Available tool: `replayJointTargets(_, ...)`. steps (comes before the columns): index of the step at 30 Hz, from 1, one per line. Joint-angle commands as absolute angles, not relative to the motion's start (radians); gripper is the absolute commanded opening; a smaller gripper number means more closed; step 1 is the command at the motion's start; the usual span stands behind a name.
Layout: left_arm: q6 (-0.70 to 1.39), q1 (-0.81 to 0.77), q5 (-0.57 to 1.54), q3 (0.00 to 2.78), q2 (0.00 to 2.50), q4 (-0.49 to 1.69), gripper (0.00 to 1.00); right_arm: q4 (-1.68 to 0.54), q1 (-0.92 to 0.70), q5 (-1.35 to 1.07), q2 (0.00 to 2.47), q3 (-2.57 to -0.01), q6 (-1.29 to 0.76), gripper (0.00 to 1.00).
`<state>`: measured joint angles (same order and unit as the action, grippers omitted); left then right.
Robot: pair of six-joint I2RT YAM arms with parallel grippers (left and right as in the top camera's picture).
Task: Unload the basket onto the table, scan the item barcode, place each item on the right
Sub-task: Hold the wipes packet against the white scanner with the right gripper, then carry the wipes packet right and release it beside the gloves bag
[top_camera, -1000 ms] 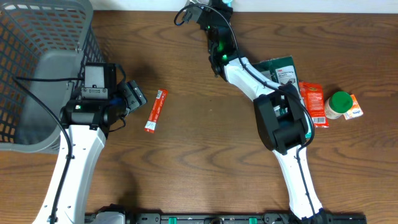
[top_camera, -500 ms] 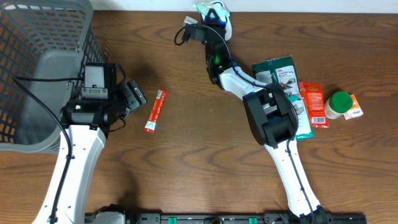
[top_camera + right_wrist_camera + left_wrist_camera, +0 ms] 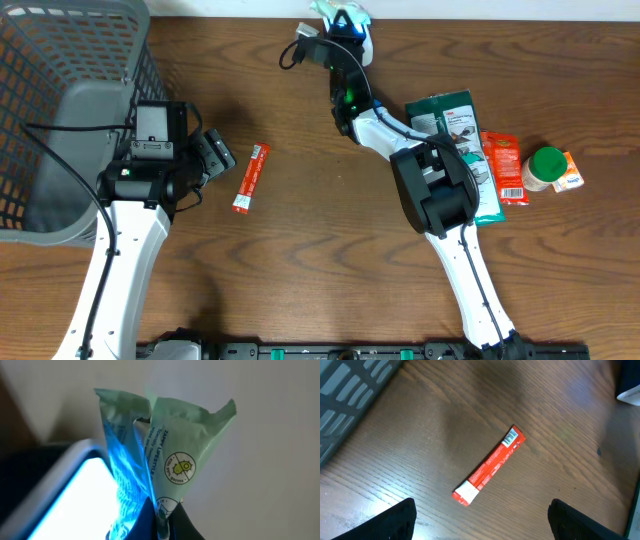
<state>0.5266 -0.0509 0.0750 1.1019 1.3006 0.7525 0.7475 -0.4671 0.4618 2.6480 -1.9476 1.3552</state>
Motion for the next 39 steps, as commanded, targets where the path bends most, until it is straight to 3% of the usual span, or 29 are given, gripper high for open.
replayJointTargets(1, 0.525, -0.048, 0.066, 1.114, 1.300, 0.755, 0.85, 0.826, -0.478, 0.525, 2.629, -1.960, 1.260, 0.01)
replayJointTargets(6, 0.525, -0.048, 0.066, 1.114, 1.300, 0.755, 0.85, 0.812, -0.480, 0.561, 2.551, -1.960, 1.146, 0.01)
replayJointTargets(11, 0.525, -0.048, 0.066, 1.114, 1.300, 0.755, 0.85, 0.604, -0.485, 0.615, 2.418, -1.960, 0.976, 0.01)
replayJointTargets(16, 0.525, -0.048, 0.066, 1.114, 1.300, 0.755, 0.85, 0.231, -0.485, 0.630, 2.262, -1.960, 0.688, 0.01)
replayJointTargets(22, 0.525, -0.048, 0.066, 1.114, 1.300, 0.755, 0.85, -0.424, -0.485, 0.497, 2.068, -1.960, 0.191, 0.01)
replayJointTargets(29, 0.525, -0.048, 0.066, 1.114, 1.300, 0.755, 0.85, -1.023, -0.456, 0.406, 2.015, -1.948, -0.086, 0.01)
replayJointTargets(39, 0.525, -0.048, 0.066, 1.114, 1.300, 0.755, 0.85, -1.295, -0.354, 0.407, 2.015, -1.883, -0.209, 0.01)
